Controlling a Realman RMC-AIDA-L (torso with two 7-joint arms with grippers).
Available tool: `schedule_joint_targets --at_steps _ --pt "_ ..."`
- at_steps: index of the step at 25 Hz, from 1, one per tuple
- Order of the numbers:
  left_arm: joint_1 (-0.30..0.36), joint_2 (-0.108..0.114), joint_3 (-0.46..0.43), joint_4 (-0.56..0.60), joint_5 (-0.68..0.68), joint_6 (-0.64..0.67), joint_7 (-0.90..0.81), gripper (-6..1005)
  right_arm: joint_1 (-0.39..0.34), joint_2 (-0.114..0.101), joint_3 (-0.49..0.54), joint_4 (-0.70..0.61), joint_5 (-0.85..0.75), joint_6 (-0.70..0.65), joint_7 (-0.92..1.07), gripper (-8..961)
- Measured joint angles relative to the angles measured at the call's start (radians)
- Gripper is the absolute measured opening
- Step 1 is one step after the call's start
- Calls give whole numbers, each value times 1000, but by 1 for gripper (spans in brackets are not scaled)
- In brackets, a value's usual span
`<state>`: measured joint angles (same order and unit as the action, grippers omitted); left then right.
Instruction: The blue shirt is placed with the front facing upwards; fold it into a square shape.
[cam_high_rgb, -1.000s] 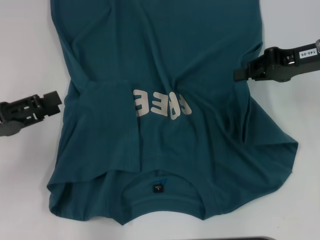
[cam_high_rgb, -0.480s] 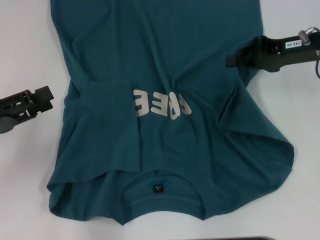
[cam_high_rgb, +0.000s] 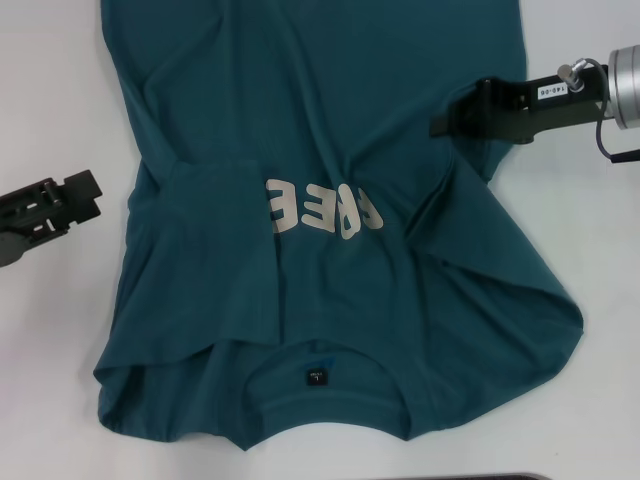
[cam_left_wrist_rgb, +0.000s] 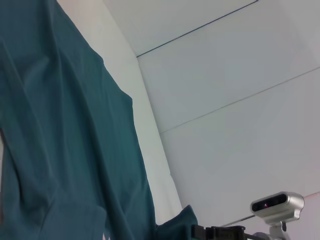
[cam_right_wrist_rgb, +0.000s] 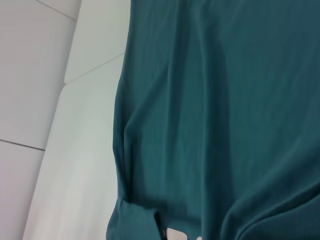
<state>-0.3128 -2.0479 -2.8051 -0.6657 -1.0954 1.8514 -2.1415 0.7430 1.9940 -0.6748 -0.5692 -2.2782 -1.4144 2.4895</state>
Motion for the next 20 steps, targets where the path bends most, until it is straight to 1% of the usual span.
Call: schedule_joint_targets --at_steps 8,12,14,16,18,20 --pt "8 -1 -3 0 0 -10 0 591 4 0 5 -9 18 21 -22 56" --pt "9 0 -10 0 0 -12 0 591 8 -1 -4 -10 20 21 -39 208" --pt "9 0 -12 0 0 -12 0 591 14 -9 -22 -11 16 14 -45 293" --pt "9 1 -13 0 0 -12 0 591 26 -21 -62 -9 5 4 -42 388" --pt "9 1 -13 0 0 -12 0 591 40 -27 -112 -7 -15 1 -21 482" --pt "9 0 -13 2 0 -12 0 591 44 -27 -121 -9 -19 1 -16 565"
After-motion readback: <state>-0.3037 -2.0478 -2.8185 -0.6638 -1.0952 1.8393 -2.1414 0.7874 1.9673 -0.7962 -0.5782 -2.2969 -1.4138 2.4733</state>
